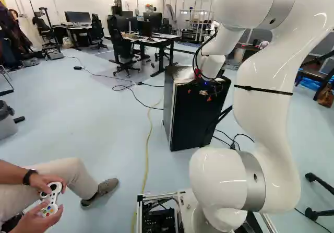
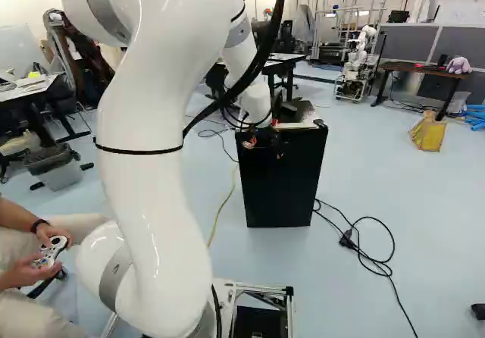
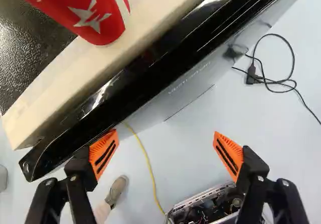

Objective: Grab a drink from the fridge

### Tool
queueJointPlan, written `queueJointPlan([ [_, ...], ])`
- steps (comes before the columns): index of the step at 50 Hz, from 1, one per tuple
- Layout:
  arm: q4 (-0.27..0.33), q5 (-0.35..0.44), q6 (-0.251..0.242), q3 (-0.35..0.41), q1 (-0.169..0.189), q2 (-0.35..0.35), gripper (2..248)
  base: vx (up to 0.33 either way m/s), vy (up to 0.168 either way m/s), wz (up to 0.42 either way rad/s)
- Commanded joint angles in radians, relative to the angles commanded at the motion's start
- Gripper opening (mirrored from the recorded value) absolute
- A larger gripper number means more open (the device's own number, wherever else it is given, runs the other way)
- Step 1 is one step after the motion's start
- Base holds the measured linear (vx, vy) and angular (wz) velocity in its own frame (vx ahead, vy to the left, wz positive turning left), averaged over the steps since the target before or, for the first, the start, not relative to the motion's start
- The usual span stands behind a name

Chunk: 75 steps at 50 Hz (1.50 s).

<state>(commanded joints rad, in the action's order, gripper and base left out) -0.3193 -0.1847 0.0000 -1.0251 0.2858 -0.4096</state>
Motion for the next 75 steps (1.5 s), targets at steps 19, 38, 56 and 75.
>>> queueJointPlan([
  [19, 0.000, 0.000, 0.000, -0.007, -0.001, -0.006, 247, 0.000, 0.000, 0.000],
  [38, 0.000, 0.000, 0.000, -0.012, -0.002, -0.009, 247, 0.000, 0.000, 0.000],
  [56, 0.000, 0.000, 0.000, -0.013, -0.002, -0.010, 247, 0.000, 0.000, 0.000],
  [75, 0.004, 0.027, 0.000, 0.070, 0.006, 0.053, 247, 0.000, 0.000, 0.000],
])
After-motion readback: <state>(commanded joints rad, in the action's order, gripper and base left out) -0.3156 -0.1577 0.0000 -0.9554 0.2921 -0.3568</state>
